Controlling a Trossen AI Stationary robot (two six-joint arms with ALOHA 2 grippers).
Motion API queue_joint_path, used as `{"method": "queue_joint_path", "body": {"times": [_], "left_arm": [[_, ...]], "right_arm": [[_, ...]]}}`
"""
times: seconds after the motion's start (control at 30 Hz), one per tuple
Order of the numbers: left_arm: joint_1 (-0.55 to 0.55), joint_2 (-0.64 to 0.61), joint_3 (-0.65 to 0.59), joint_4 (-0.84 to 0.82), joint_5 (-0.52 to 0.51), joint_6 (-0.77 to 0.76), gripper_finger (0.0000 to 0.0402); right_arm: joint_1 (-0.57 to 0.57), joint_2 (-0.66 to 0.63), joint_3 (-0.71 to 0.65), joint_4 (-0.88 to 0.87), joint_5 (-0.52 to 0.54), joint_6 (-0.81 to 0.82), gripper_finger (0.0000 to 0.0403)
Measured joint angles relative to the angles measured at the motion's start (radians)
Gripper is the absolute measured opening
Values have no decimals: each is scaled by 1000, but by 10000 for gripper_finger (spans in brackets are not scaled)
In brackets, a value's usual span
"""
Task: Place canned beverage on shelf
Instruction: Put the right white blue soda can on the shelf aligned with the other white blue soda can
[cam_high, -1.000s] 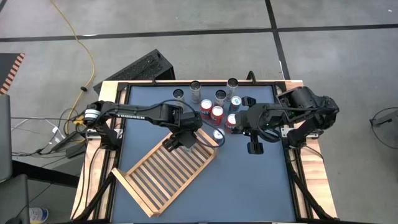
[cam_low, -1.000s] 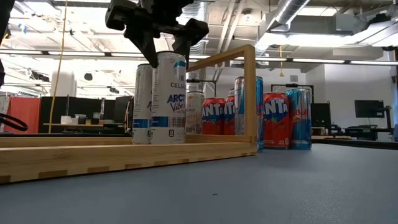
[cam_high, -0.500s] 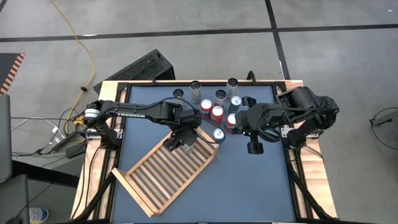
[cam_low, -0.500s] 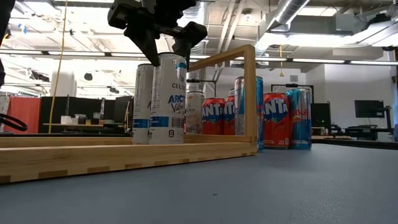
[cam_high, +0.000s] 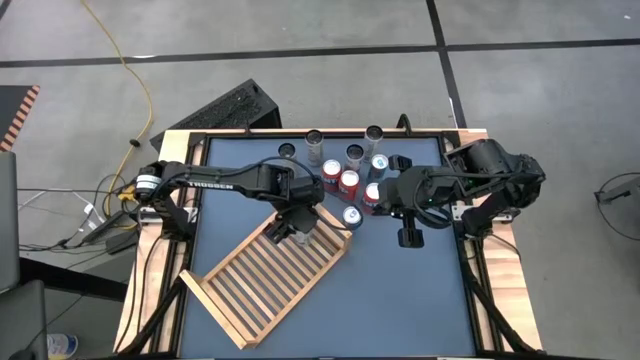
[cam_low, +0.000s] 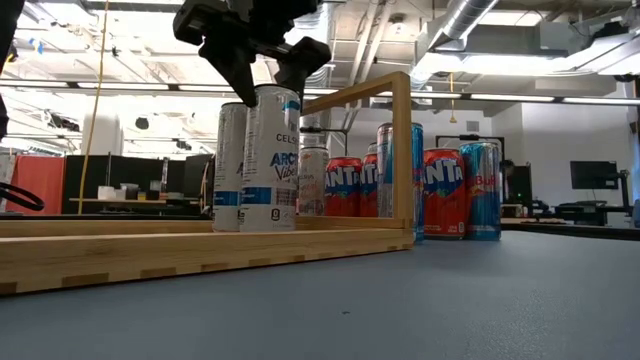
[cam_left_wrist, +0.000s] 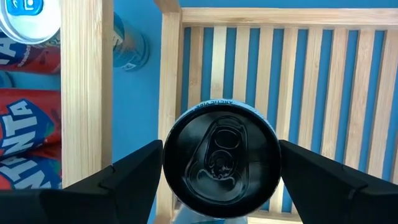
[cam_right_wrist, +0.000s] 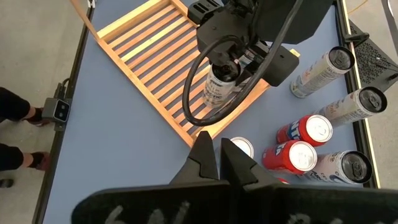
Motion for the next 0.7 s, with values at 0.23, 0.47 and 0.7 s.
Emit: {"method": "queue_joint_path", "body": {"times": [0.23, 0.47, 0.7], "left_arm": [[-8, 0, 38, -15, -2, -13, 298], [-11, 0, 68, -39, -10, -22, 298], [-40, -19, 69, -60, -37, -53, 298]], "right_arm": [[0, 0, 0, 0, 0, -1, 0], [0, 0, 0, 0, 0, -1, 0], [0, 0, 0, 0, 0, -1, 0]]}}
